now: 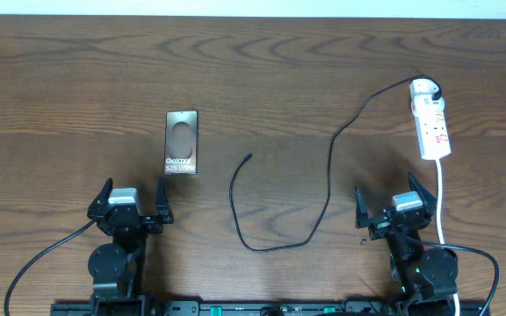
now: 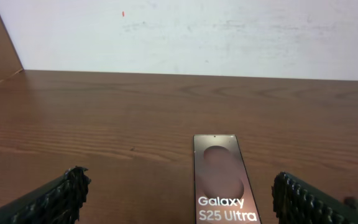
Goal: Plug charger to phone and switch on socket
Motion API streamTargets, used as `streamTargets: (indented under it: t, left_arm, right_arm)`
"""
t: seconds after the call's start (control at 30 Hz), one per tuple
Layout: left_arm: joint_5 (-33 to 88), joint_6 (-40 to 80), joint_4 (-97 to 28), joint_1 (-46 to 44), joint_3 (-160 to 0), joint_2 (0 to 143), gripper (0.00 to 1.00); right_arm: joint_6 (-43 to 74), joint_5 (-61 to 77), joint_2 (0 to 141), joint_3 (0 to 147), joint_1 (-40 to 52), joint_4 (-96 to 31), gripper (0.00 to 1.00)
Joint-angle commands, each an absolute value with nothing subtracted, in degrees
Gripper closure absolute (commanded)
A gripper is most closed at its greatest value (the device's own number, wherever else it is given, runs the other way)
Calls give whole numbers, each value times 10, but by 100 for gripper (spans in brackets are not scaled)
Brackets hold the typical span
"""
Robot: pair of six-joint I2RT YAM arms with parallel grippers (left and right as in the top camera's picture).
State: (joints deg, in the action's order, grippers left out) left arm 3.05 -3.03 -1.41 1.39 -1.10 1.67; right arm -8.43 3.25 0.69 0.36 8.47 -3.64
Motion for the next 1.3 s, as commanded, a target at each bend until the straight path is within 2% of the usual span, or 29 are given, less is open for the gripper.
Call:
streamTargets:
  t: [0.0, 0.27, 0.47, 0.6, 0.87, 1.27]
  left_arm:
    - [18, -34, -23, 12, -11, 19, 4]
    - [35, -28, -25, 13, -69, 96, 4]
    - [62, -28, -35, 13, -173, 237, 4]
    - [97, -28, -88, 13, -284, 356, 4]
    - [114, -30, -258, 11, -546, 594, 4]
    - [113, -30, -474, 11, -825, 841, 4]
  right_arm:
    - [-86, 37, 4, 4, 83, -37, 1]
    - [-86, 43, 4, 22, 83, -60, 1]
    - [-86, 43, 14, 74, 83, -116, 1]
    - [-86, 45, 46, 127, 83, -147, 1]
    - [-86, 49, 223, 297, 83, -220, 1]
    - [-86, 111, 539, 596, 82, -414, 1]
